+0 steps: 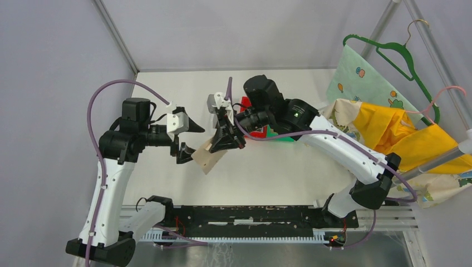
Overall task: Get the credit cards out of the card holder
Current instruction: Open the card holder.
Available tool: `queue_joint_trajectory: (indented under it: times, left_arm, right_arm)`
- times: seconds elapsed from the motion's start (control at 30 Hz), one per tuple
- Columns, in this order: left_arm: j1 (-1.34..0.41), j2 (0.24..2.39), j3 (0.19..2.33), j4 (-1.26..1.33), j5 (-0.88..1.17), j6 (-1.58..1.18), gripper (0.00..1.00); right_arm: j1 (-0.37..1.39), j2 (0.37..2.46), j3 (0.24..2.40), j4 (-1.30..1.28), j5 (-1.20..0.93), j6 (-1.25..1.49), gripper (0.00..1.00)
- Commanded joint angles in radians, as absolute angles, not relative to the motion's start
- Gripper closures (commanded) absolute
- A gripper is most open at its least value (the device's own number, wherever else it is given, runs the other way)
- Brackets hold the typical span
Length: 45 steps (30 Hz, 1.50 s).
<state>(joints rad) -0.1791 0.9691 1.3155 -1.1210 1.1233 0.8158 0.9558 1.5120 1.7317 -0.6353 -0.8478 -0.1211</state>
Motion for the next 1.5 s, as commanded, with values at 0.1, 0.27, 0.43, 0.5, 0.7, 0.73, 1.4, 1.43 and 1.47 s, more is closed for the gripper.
queue_joint_trajectory:
  times: [0.1, 0.27, 0.43, 0.5, 0.7, 0.73, 1.4, 1.43, 1.47]
  left_arm:
    - [-0.184, 0.907, 1.37, -1.231, 1.212, 0.866, 0.27]
    - [-0.184, 0.907, 1.415, -1.371, 1.267, 0.93, 0.23]
    - [-0.184, 0.834, 1.33, -1.136, 1.233, 0.684, 0.01]
    - [-0.184, 0.813, 1.313, -1.032, 1.24, 0.572, 0.0]
    - [-0.185, 0.816, 1.345, -0.946, 1.282, 0.414, 0.0]
    - [-0.184, 0.815, 1.345, -0.946, 1.288, 0.408, 0.0]
    - [-0.184, 0.811, 1.365, -0.947, 1.463, 0.319, 0.29]
    - [-0.184, 0.813, 1.363, -0.948, 1.464, 0.309, 0.18]
    - [-0.184, 0.814, 1.359, -0.948, 1.459, 0.304, 0.09]
  right_arm:
    - [0.991, 1.546, 1.821, -0.537, -0.886, -0.158, 1.0]
    - [0.998, 1.561, 1.808, -0.429, -0.966, -0.096, 1.0]
    - [1.031, 1.586, 1.803, -0.315, -1.079, -0.022, 1.0]
    - [1.043, 1.586, 1.794, -0.271, -1.121, -0.002, 1.0]
    - [1.047, 1.56, 1.718, -0.106, -1.238, 0.118, 1.0]
    - [1.046, 1.554, 1.698, -0.06, -1.254, 0.15, 1.0]
    - [0.997, 1.562, 1.576, 0.604, -1.32, 0.704, 1.0]
    - [0.997, 1.573, 1.588, 0.619, -1.322, 0.722, 1.0]
    - [0.998, 1.586, 1.596, 0.652, -1.329, 0.756, 1.0]
